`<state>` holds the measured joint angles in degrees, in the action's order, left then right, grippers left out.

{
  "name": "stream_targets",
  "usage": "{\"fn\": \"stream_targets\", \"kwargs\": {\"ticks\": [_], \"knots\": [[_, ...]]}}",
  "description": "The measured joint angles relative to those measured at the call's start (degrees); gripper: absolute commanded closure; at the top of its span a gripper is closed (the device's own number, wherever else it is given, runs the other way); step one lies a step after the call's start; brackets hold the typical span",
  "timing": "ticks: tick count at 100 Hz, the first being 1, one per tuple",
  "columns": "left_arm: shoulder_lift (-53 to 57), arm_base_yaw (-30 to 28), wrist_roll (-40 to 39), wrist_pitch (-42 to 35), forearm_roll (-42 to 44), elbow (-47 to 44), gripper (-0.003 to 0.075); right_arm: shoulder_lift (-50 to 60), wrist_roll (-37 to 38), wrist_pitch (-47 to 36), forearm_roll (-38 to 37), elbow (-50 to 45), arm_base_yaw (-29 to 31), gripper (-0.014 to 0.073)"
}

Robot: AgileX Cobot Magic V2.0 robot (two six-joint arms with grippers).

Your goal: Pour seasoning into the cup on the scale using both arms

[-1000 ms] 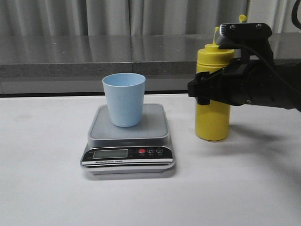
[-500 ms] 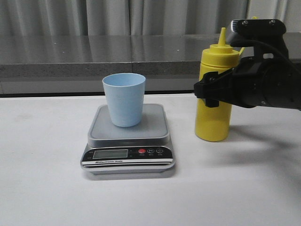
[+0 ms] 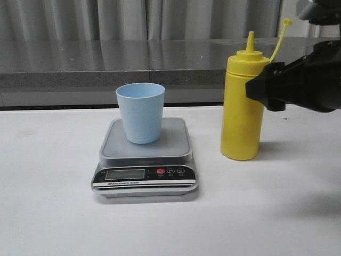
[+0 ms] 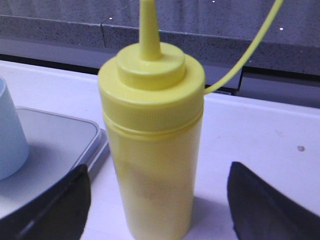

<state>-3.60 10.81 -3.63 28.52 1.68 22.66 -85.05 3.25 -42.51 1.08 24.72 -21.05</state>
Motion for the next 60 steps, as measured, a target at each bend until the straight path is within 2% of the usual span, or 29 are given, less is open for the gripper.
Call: {"fn": "stream_targets", "kwargs": {"ticks": [15, 29, 43, 60], "knots": [[0.00, 0.00, 0.00, 0.00, 0.00, 0.00, 0.0740, 6.97, 0.00, 6.29, 0.00, -1.72, 0.00, 0.0398], [0.00, 0.00, 0.00, 0.00, 0.00, 0.00, 0.0740, 13.49, 0.00, 10.82, 0.00, -3.39, 0.00, 0.0545], [0.00, 0.00, 0.00, 0.00, 0.00, 0.00, 0.0740, 19.72, 0.00, 12.76, 0.00, -5.26, 0.00, 0.0624], [0.00, 0.00, 0.00, 0.00, 0.00, 0.00, 0.0740, 26.41, 0.00, 18.54, 0.00, -6.18, 0.00, 0.0654]]}}
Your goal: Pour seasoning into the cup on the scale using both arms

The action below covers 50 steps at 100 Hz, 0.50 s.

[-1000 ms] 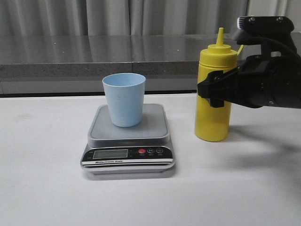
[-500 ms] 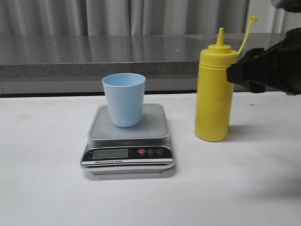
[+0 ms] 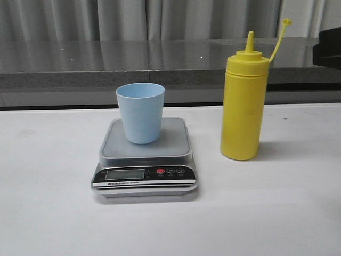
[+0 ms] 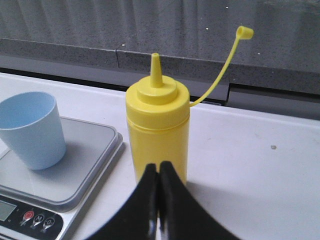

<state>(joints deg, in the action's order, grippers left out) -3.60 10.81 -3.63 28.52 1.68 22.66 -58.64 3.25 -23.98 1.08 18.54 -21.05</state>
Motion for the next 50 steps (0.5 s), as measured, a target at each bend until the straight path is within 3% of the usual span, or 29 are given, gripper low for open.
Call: {"fn": "stream_targets", "kwargs": {"ticks": [50], "knots": [[0.00, 0.00, 0.00, 0.00, 0.09, 0.00, 0.0740, 15.82, 0.00, 14.07, 0.00, -0.29, 0.00, 0.0654]]}}
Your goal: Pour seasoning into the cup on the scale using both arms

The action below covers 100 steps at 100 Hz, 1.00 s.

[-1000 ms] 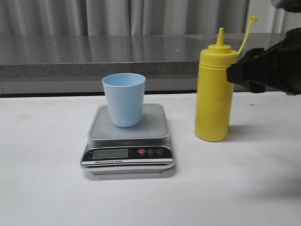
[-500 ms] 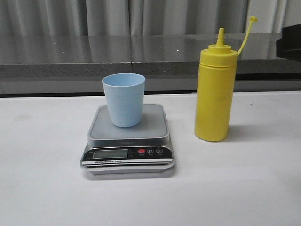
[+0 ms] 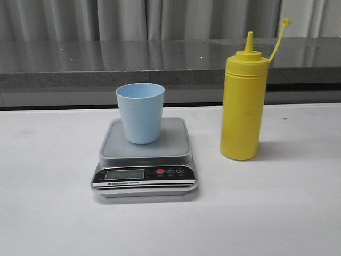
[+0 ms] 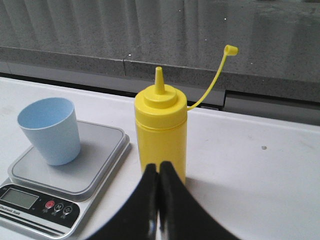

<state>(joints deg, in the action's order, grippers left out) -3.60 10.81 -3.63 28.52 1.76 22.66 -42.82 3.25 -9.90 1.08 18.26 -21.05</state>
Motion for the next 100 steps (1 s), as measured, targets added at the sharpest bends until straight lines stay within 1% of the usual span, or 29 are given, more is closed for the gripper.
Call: {"fn": "stream_targets", "kwargs": {"ticks": [29, 52, 68, 78, 100], "knots": [[0.00, 0.00, 0.00, 0.00, 0.00, 0.00, 0.0740, 6.18, 0.00, 7.80, 0.00, 0.00, 0.00, 0.0654], [0.00, 0.00, 0.00, 0.00, 0.00, 0.00, 0.0740, 11.05, 0.00, 8.71, -1.08, 0.00, 0.00, 0.0654], [0.00, 0.00, 0.00, 0.00, 0.00, 0.00, 0.0740, 17.22, 0.03, 8.71, -6.11, 0.00, 0.39, 0.0654], [0.00, 0.00, 0.00, 0.00, 0.00, 0.00, 0.0740, 20.55, 0.03, 8.71, -7.51, 0.00, 2.55, 0.0654], [0.00, 0.00, 0.00, 0.00, 0.00, 0.00, 0.0740, 24.72, 0.03, 10.26, -8.07, -1.10, 9.87, 0.0654]]}}
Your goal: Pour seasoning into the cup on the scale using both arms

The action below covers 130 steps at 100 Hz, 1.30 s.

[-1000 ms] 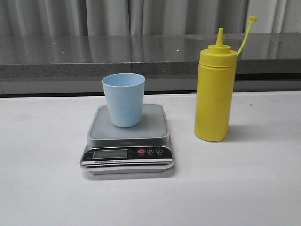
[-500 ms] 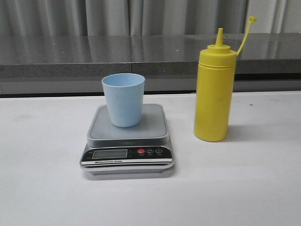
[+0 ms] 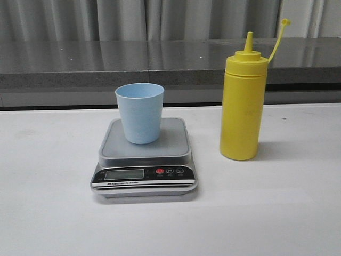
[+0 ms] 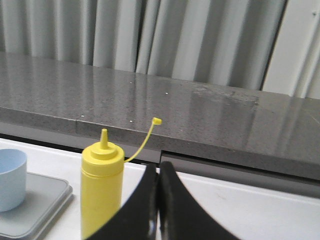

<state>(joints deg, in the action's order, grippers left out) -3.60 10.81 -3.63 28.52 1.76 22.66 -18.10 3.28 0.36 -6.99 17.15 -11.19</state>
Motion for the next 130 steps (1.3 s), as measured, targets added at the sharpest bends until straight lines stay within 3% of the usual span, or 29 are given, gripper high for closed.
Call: {"fn": "stream_targets", "kwargs": {"ticks": [52, 71, 130], "knots": [[0.00, 0.00, 0.00, 0.00, 0.00, 0.00, 0.0740, 14.72, 0.00, 3.07, 0.00, -13.00, 6.94, 0.0654], [0.00, 0.00, 0.00, 0.00, 0.00, 0.00, 0.0740, 18.35, 0.00, 4.94, 3.24, -17.96, 7.44, 0.0654], [0.00, 0.00, 0.00, 0.00, 0.00, 0.00, 0.0740, 18.71, 0.00, 6.70, 4.20, -18.77, 7.44, 0.0654]]}}
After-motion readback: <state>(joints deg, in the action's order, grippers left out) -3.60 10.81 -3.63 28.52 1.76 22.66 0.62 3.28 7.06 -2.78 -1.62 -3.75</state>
